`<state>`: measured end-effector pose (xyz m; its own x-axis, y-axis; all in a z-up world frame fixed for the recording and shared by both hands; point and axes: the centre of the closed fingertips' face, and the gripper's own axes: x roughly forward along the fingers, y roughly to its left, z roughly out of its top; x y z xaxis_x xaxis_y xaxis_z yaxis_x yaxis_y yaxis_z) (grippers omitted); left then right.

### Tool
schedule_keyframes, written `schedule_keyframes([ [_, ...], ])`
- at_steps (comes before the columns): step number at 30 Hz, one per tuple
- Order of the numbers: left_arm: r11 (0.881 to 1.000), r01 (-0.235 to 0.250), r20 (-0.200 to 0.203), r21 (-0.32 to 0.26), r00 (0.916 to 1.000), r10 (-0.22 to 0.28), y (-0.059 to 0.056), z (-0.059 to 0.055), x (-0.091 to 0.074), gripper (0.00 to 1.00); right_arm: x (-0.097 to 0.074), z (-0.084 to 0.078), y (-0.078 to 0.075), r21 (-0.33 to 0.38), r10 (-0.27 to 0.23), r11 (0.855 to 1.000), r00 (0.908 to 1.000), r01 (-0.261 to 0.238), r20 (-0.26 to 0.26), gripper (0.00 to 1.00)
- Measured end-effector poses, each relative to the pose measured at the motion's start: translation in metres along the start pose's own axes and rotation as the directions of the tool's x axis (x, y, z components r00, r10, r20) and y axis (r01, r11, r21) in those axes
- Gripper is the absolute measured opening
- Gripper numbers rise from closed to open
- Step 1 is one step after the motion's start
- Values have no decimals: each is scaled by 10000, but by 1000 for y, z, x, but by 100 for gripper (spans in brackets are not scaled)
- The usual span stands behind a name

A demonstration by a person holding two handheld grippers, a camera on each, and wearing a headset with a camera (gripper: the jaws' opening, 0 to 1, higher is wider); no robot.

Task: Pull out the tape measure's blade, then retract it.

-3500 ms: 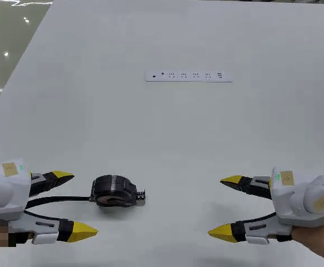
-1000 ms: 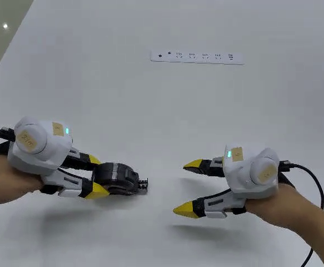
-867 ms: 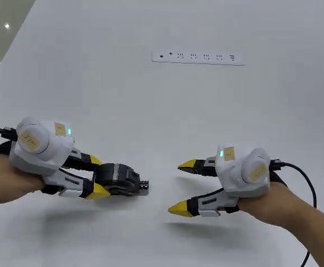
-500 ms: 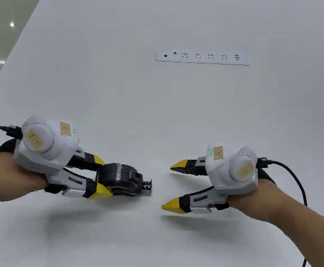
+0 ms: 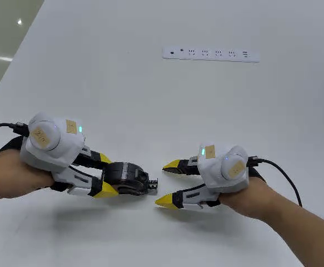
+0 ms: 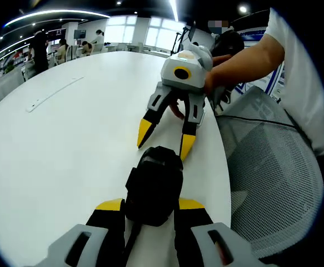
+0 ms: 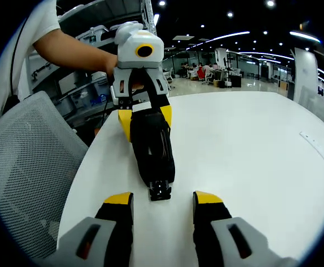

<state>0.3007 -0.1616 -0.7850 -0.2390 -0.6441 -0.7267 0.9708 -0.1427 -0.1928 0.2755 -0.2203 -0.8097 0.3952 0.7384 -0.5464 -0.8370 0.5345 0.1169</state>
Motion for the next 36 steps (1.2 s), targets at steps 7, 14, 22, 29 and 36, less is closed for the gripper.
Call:
schedule_keyframes([
  [7,10000,6,-54,36,10000,-5,0,0,0,32,6,0,0,-318,75,9995,9999,-72,80,32],
  [14,10000,11,-100,66,9999,-11,0,-1,0,32,9,-1,0,-449,115,9989,9998,-107,163,25],
  [22,10000,16,-127,82,9999,-15,-1,-1,1,32,12,1,0,-605,175,9980,9995,-159,262,21],
  [29,9999,0,-118,117,9999,2,-1,-1,1,32,14,-1,3,-788,285,9965,9992,-262,281,16],
  [36,9999,13,-108,107,9999,-12,-1,0,1,32,15,0,3,-784,296,9966,9990,-268,343,15],
])
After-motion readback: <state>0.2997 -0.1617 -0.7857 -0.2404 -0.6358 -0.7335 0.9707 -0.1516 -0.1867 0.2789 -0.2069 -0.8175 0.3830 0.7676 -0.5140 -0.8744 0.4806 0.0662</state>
